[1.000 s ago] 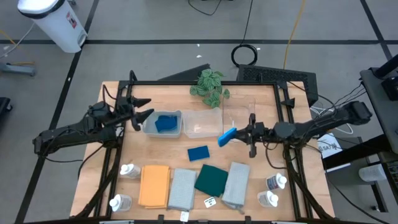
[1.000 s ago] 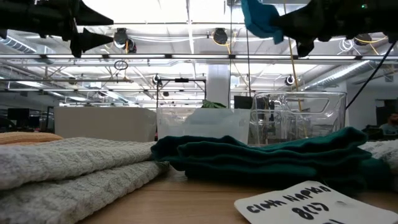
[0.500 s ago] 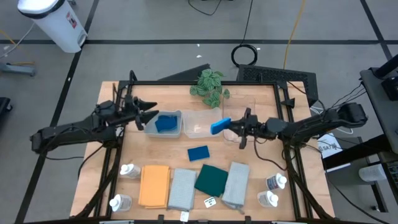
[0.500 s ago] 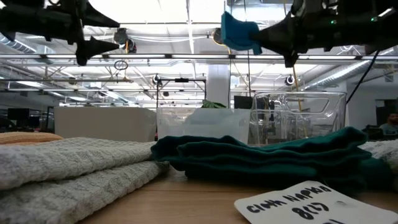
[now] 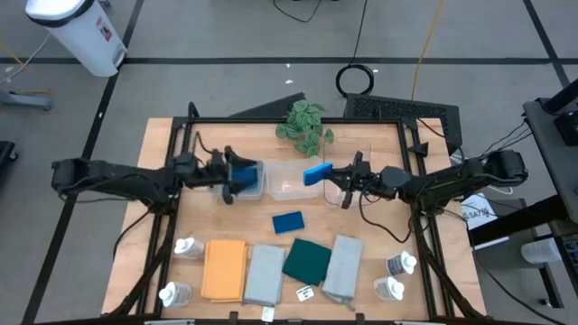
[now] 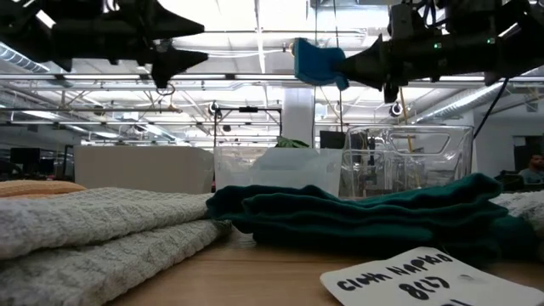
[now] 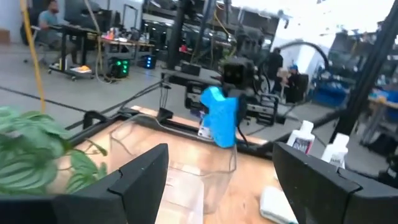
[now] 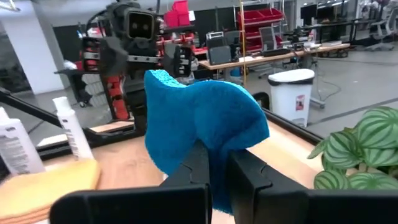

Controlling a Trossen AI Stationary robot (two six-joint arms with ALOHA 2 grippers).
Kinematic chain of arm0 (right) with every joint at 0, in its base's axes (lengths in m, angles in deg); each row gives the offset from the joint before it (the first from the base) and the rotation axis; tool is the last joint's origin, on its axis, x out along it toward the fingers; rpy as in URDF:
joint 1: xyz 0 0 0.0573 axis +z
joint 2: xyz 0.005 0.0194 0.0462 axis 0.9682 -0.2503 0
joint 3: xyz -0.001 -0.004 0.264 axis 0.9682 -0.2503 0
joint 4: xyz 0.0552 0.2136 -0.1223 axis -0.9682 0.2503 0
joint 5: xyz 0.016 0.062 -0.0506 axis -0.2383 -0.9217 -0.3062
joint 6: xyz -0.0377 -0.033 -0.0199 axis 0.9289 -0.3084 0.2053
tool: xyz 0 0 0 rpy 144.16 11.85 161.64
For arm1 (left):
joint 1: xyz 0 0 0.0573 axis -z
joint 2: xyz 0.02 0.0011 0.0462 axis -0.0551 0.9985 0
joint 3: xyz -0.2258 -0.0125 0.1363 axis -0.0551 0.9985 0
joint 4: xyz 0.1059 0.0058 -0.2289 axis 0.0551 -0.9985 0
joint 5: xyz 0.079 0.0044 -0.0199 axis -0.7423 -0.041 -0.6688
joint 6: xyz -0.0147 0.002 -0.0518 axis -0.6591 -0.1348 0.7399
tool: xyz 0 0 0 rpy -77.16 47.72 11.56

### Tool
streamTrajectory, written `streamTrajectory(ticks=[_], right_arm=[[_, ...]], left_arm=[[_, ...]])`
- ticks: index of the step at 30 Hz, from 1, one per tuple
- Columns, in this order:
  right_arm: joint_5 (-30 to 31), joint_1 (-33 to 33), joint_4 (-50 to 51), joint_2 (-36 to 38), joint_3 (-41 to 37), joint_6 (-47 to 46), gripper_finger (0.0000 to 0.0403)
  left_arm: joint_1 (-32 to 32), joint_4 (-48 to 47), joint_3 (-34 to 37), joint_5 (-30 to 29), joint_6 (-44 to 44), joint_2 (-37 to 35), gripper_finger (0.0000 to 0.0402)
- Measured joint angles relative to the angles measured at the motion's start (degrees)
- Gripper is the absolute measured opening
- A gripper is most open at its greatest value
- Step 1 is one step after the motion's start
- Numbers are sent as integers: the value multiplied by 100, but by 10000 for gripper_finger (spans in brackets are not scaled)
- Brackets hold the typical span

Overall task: Pick & Place Kitchen Items
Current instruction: Put the blue sponge into the gray bin

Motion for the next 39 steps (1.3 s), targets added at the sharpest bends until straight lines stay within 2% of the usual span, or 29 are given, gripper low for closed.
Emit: streamTrajectory(ticks=[3,7,13,22,31,39], right_arm=[[147,3,-172,-133,0,152,9],[272,-22,-433,-275,2,294,9],[313,-73,-740,-527,104,389,9],[294,-31,-747,-1059,393,673,9],[292,115,-1165,-1093,468,1197,9],[308,133,-1253,-1090,467,1267,9]], left_arm=[[269,362,-194,-142,-341,591,294],[446,400,-703,-158,-782,1225,294],[500,346,-1558,-240,-913,2087,294],[497,321,-2369,-1006,-1202,3191,294],[460,307,-2602,-1057,-1802,3339,294],[431,113,-2595,-1111,-1578,3335,294]])
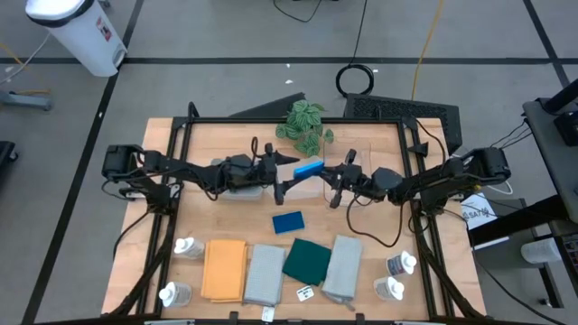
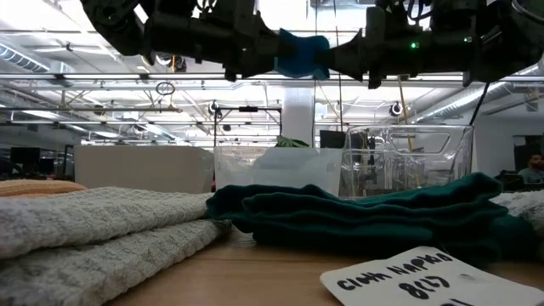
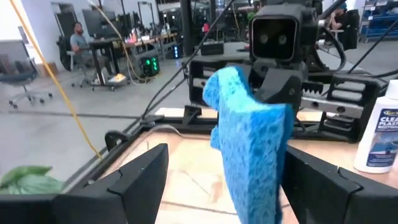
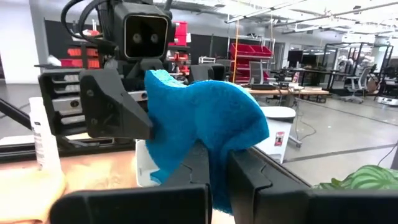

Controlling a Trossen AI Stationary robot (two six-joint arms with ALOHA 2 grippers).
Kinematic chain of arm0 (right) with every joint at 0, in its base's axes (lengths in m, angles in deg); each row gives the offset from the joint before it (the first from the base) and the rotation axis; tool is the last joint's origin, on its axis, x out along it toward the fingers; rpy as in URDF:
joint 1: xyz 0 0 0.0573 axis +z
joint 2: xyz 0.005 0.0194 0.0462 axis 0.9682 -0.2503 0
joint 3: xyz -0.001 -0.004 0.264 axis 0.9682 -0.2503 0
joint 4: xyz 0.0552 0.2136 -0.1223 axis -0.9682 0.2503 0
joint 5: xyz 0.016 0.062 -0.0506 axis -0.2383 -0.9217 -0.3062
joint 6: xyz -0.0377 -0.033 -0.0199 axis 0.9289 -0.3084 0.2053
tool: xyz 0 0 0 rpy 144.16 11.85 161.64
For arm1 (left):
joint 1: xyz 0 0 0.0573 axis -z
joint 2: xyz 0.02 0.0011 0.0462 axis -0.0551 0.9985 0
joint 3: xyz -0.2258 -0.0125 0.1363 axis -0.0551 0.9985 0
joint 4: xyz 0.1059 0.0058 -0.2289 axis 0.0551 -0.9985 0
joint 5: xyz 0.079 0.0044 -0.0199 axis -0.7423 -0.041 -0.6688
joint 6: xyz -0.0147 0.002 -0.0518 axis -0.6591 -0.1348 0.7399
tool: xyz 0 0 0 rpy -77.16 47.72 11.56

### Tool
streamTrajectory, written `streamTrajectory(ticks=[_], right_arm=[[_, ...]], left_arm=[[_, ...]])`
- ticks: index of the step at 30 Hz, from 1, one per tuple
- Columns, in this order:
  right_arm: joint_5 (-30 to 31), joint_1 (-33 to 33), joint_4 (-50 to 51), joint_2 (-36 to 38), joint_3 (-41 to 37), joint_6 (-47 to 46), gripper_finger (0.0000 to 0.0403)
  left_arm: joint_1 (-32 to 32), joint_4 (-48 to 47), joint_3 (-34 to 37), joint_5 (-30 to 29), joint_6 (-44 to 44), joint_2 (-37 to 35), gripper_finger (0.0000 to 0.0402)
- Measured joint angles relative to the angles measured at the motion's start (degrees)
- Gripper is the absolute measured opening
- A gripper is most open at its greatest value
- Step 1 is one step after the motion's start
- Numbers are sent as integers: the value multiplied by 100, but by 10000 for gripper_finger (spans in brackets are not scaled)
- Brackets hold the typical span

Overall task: Pick & Place Kitchen Items
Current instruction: Put the blue sponge into the gray bin

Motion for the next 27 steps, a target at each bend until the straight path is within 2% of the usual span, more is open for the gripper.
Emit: streamTrajectory(ticks=[5,19,24,27], right_arm=[[0,-2,47,-2,-1,-18,9],[-6,-7,267,0,-5,102,9],[10,-12,309,2,-5,154,28],[136,-15,308,2,-8,218,49]], left_arm=[[8,-79,3,59,98,0,273],[28,-79,3,81,119,-2,78],[28,-95,6,82,116,-2,22],[3,-92,7,78,172,-2,10]])
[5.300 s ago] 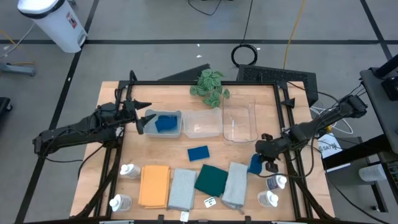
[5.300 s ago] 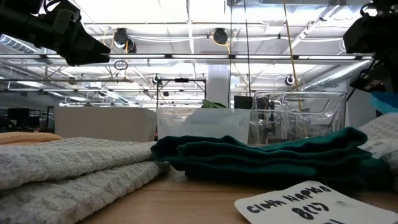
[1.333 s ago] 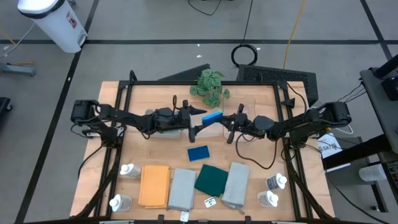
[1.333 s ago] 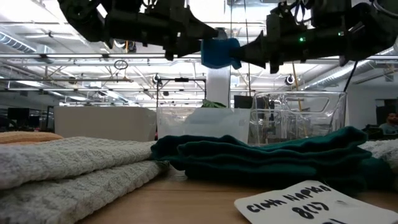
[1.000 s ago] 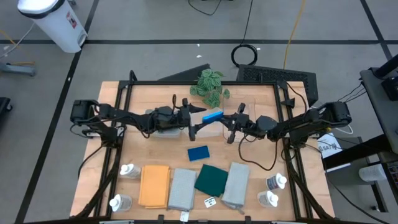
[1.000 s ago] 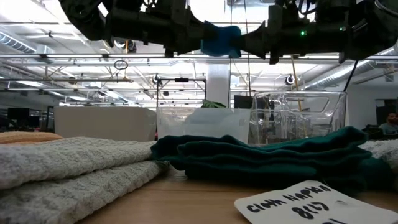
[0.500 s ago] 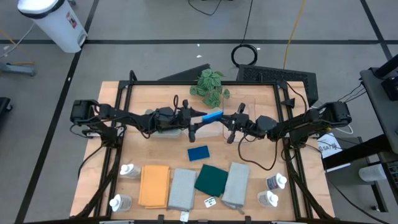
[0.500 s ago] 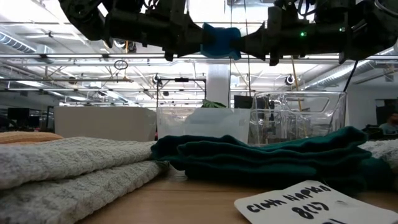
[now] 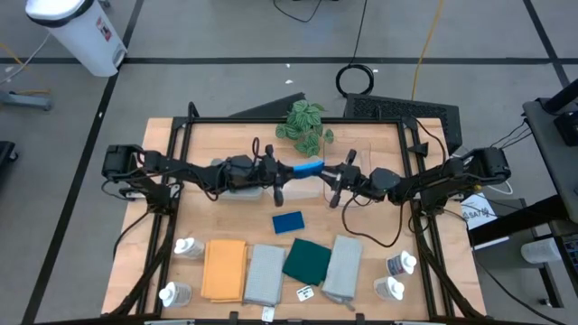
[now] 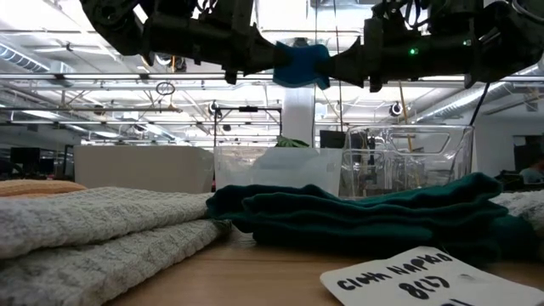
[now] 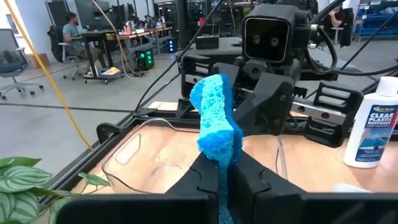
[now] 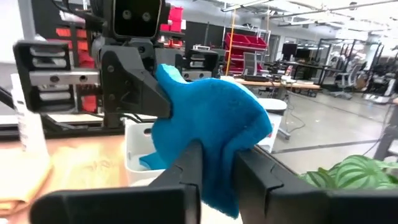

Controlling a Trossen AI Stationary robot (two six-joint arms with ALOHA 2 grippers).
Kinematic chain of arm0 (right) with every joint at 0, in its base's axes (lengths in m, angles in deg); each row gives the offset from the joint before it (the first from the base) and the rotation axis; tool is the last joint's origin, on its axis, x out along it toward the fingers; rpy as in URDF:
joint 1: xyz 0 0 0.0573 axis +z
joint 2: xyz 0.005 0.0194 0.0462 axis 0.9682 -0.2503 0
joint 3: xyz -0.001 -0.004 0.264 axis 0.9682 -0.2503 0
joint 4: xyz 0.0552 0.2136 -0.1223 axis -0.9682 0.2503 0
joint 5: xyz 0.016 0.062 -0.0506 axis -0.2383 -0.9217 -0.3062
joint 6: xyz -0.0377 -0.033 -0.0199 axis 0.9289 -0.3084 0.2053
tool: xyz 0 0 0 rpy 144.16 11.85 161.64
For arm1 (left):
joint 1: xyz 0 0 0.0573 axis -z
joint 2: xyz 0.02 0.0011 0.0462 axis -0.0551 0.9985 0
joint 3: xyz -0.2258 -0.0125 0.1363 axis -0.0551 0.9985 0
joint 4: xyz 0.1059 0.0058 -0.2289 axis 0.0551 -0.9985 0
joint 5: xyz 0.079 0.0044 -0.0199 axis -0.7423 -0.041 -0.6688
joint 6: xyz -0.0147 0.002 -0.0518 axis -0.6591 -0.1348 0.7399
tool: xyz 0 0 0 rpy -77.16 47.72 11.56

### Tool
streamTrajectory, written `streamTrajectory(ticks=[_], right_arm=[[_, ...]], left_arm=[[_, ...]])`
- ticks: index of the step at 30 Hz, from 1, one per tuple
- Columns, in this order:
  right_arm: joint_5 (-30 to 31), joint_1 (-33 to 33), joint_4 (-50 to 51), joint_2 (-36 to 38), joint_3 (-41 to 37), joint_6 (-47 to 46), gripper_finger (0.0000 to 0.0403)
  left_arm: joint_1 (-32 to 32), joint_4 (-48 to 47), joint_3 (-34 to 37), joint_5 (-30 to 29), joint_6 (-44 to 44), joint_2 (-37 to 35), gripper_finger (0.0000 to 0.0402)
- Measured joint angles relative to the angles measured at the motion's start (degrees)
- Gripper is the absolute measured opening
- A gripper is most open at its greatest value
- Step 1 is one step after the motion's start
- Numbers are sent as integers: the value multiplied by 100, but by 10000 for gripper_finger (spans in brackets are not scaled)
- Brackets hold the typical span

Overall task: Pick & Place Kitchen Items
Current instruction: Put the blue sponge into the gray bin

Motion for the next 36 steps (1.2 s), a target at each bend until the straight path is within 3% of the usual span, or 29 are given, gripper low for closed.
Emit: streamTrajectory(ticks=[7,12,16,24,28,31,36], right_arm=[[55,109,320,206,-4,719,142],[114,129,1293,984,-7,781,210],[147,127,2036,1761,-7,510,241],[144,127,3491,2715,-4,179,236],[144,127,3638,2728,-4,177,224],[144,127,3631,2669,-4,179,216],[144,127,3603,2645,-4,183,208]], left_arm=[[-172,-183,0,-28,943,-85,21],[-474,-1370,-4,-53,1478,-855,8],[-701,-2623,-2,-188,2076,-1693,18],[-879,-5839,-2,-223,3565,-3163,10],[-709,-7237,2,-718,4305,-3548,17],[-502,-7822,26,-980,4836,-3681,7],[-305,-7829,363,-971,5372,-3811,16]])
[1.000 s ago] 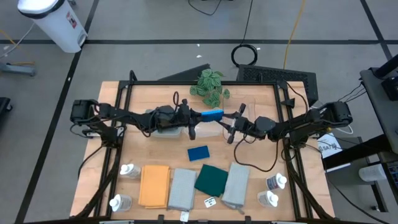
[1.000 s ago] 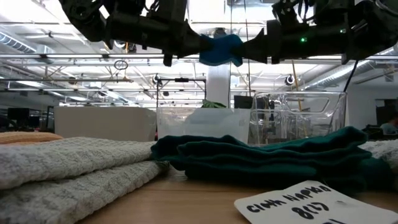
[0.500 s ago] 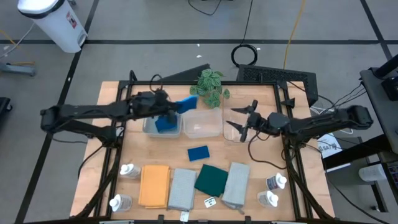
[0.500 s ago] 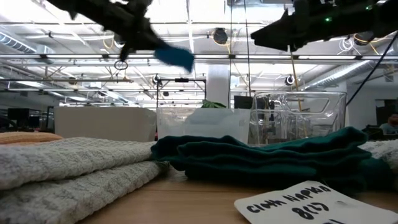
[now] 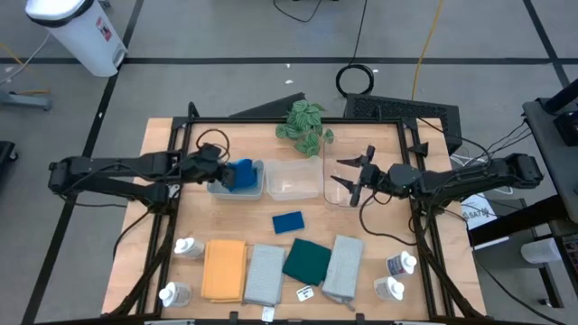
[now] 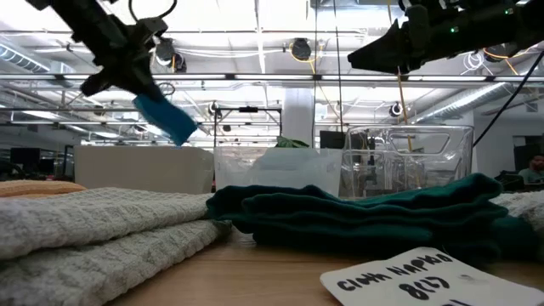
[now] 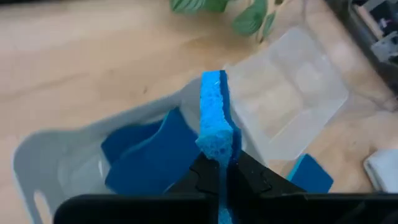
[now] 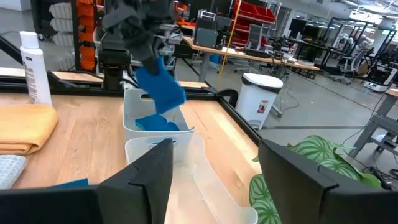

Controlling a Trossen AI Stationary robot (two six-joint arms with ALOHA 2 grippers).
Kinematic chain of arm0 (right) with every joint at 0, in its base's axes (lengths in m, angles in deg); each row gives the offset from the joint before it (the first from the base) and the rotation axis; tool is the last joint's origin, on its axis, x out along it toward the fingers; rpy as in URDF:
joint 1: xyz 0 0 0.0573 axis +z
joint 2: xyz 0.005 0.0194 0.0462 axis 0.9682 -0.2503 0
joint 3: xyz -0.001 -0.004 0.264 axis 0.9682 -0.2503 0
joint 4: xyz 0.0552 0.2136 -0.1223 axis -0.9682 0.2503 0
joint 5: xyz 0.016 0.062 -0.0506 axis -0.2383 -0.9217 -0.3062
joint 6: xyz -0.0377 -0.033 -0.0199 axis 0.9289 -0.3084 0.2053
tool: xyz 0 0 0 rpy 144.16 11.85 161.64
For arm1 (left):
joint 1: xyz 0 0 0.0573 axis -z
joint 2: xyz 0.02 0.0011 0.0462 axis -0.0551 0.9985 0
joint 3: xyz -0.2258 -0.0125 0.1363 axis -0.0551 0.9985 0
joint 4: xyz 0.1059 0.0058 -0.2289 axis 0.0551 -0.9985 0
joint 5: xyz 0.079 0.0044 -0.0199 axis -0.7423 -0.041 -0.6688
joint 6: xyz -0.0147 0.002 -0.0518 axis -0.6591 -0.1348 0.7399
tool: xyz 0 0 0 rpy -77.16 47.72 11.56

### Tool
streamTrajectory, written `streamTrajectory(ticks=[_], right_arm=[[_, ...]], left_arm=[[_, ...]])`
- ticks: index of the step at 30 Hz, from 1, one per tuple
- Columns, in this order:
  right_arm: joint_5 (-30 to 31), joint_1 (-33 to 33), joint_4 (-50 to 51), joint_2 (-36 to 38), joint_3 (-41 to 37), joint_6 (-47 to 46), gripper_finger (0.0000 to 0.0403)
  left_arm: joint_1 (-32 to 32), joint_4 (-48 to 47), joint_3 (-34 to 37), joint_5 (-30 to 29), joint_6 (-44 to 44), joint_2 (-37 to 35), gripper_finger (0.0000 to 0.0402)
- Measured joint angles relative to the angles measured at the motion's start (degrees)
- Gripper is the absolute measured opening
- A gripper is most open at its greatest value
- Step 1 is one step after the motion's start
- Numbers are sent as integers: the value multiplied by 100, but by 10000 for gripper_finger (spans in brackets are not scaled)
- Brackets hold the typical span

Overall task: Pick & Place Kitchen Items
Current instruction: Put the blue sponge into the gray bin

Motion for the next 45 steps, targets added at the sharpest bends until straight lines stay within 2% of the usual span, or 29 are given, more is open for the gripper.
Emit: streamTrajectory(ticks=[3,10,14,24,33,40,45], right_arm=[[0,0,-10,0,0,-2,208],[0,0,-45,0,0,-19,204],[0,0,-44,0,0,-26,203],[-2,0,-44,0,0,-26,200],[0,0,-38,0,0,-26,199],[0,0,24,0,0,-26,200],[0,0,50,0,0,-26,197]], left_arm=[[2,186,368,51,181,-21,7],[2,1494,1233,386,495,-3,10],[-19,1603,1379,329,588,-8,13],[-68,1371,1379,-108,343,-8,120],[-68,902,1379,-148,99,-6,221],[-68,885,1379,-544,-971,-6,245],[-68,836,1379,-866,-1133,-6,246]])
